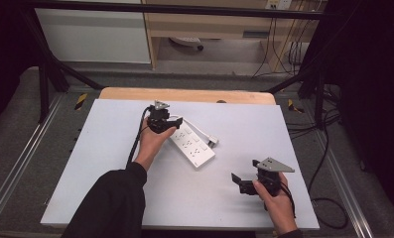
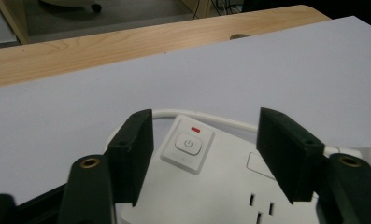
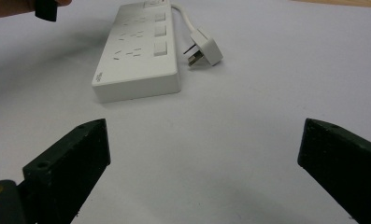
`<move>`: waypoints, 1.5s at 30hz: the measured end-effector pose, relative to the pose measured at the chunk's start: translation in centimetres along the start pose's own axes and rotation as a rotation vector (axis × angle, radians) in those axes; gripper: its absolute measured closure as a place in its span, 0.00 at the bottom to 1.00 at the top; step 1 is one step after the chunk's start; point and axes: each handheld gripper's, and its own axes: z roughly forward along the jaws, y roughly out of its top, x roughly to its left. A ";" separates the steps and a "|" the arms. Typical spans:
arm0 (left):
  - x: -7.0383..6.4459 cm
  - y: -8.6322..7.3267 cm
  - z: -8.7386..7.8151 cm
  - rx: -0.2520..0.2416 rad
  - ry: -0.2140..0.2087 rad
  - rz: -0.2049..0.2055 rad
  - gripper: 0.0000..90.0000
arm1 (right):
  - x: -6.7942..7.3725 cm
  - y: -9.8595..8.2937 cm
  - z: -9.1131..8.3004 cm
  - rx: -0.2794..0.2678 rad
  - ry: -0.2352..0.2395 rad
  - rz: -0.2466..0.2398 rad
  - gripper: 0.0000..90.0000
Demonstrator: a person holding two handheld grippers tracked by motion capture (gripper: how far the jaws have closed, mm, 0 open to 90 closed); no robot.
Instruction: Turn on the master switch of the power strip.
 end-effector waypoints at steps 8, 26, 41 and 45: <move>-0.3 0.2 -0.5 0.017 -0.034 -0.010 0.18 | 0.0 0.0 0.1 0.000 0.000 -0.003 0.03; -0.6 -1.0 -3.4 0.017 -0.074 0.018 0.12 | 0.1 0.0 0.1 0.007 -0.003 -0.008 0.03; 0.1 -3.2 -7.2 -0.011 -0.103 0.017 0.09 | 0.2 -0.1 0.3 0.009 -0.003 -0.008 0.03; 0.5 -4.1 -8.2 -0.010 -0.096 0.013 0.09 | 0.1 -0.1 0.2 0.010 -0.001 -0.011 0.03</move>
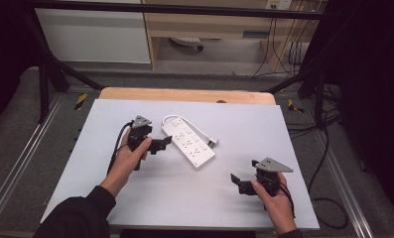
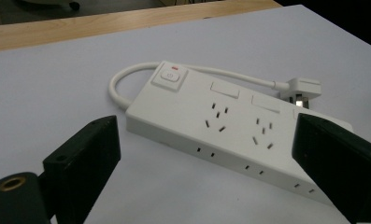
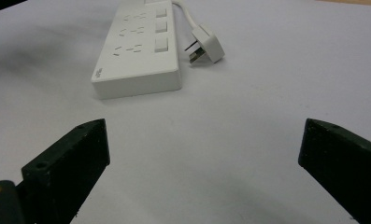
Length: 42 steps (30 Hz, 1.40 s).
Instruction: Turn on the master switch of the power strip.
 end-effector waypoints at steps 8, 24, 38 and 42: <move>0.3 -1.3 -1.7 -0.003 0.002 -0.004 0.09 | 0.0 0.0 0.0 0.004 0.000 0.000 0.03; 1.6 -4.9 -6.9 -0.069 0.024 -0.035 0.09 | -0.2 -0.3 -0.3 0.007 -0.011 0.004 0.03; 3.3 -8.7 -12.7 -0.125 0.074 -0.037 0.09 | -0.6 -0.5 -0.2 0.014 -0.012 0.005 0.03; 3.4 -9.4 -13.6 -0.139 0.081 -0.045 0.09 | -0.6 -0.5 -0.3 0.013 -0.020 0.006 0.03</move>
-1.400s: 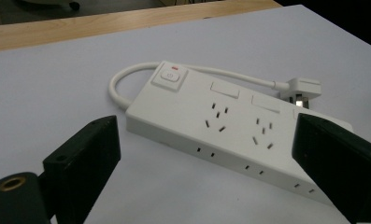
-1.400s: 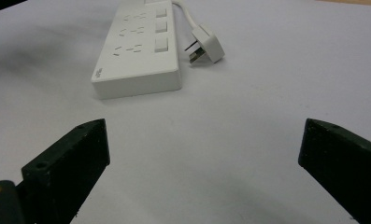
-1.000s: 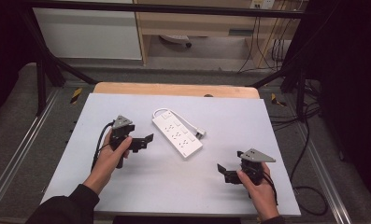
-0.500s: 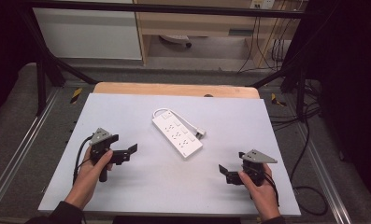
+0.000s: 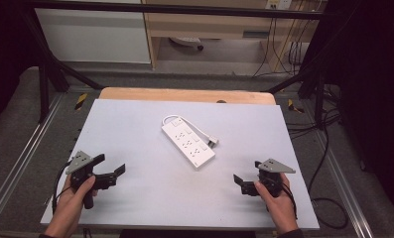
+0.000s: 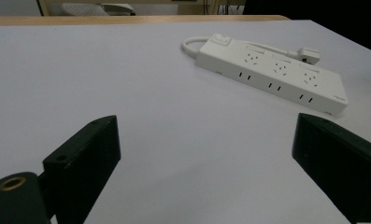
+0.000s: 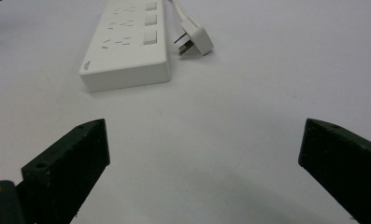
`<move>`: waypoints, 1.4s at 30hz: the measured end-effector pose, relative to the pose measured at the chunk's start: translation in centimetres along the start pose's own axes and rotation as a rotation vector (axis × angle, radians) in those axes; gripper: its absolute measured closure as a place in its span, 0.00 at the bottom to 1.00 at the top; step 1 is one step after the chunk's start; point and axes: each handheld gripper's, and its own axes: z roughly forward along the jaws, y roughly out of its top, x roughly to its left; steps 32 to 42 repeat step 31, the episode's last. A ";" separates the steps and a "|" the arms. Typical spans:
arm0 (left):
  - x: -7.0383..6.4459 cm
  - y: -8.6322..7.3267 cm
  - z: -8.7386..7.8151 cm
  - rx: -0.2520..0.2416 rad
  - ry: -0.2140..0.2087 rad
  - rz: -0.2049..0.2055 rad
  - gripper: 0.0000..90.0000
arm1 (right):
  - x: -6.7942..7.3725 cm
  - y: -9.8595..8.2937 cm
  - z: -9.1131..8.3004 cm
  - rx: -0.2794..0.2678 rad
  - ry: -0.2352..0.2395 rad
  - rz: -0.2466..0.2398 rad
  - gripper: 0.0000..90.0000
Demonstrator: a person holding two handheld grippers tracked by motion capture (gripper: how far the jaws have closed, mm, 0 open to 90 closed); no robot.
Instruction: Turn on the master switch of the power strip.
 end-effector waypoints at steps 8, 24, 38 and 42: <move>0.5 -1.2 -1.4 0.018 0.030 0.000 0.09 | -0.6 -0.1 -0.1 0.003 -0.025 0.000 0.03; -1.3 -3.3 -1.3 0.068 0.059 -0.006 0.10 | -2.5 -1.0 1.4 0.161 -0.147 0.001 0.04; -0.9 -3.2 -1.1 0.080 0.081 -0.025 0.11 | -2.3 -1.0 2.2 0.253 -0.192 0.014 0.00; -0.9 -3.2 -1.1 0.080 0.081 -0.025 0.11 | -2.3 -1.0 2.2 0.253 -0.192 0.014 0.00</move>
